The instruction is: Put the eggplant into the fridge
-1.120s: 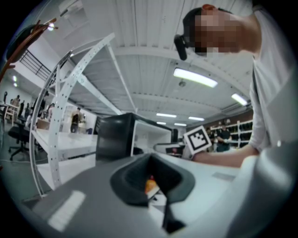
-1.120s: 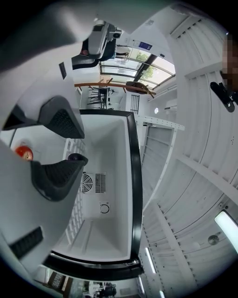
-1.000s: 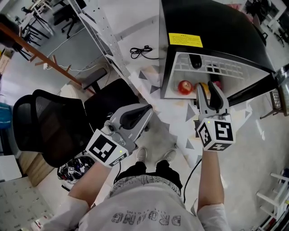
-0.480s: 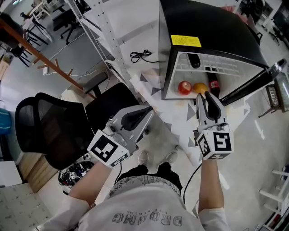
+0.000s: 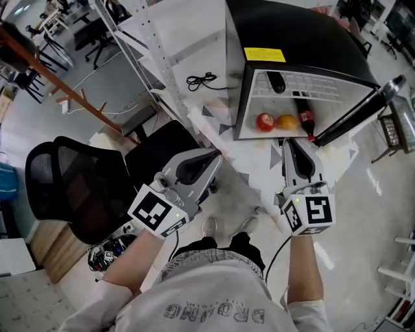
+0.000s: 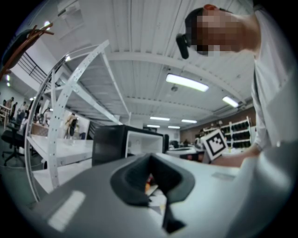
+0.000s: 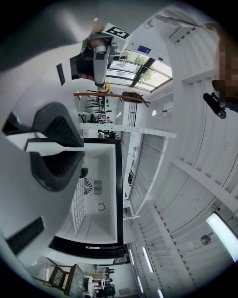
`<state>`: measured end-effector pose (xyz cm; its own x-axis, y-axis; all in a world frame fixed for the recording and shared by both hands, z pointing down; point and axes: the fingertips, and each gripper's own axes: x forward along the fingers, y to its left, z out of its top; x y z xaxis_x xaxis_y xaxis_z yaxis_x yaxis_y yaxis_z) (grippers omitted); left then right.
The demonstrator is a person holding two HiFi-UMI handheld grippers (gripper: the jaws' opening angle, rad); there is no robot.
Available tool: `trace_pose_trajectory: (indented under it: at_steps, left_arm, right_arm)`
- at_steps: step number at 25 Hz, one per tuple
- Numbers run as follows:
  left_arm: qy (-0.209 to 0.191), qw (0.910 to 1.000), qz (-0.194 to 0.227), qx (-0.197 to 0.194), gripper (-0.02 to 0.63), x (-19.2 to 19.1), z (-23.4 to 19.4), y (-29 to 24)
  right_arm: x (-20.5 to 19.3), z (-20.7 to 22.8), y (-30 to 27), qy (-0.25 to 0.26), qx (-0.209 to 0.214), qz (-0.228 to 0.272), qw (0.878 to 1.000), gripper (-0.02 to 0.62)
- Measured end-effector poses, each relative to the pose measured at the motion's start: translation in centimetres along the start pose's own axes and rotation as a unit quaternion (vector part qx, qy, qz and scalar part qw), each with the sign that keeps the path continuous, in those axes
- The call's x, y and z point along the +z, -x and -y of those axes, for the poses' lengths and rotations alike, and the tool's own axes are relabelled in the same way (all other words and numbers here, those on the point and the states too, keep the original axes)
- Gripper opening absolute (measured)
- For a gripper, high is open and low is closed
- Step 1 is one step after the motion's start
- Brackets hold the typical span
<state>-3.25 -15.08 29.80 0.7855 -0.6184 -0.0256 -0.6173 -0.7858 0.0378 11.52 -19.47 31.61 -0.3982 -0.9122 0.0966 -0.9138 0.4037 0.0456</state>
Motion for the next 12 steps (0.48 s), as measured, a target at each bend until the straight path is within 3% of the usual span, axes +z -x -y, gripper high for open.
trace_pose_trajectory:
  at_steps: [12]
  left_arm:
    - [0.000, 0.9999, 0.000, -0.011, 0.008, -0.3, 0.6, 0.6]
  right_arm:
    - [-0.1, -1.6, 3.1, -0.004, 0.004, -0.003, 1.000, 0.008]
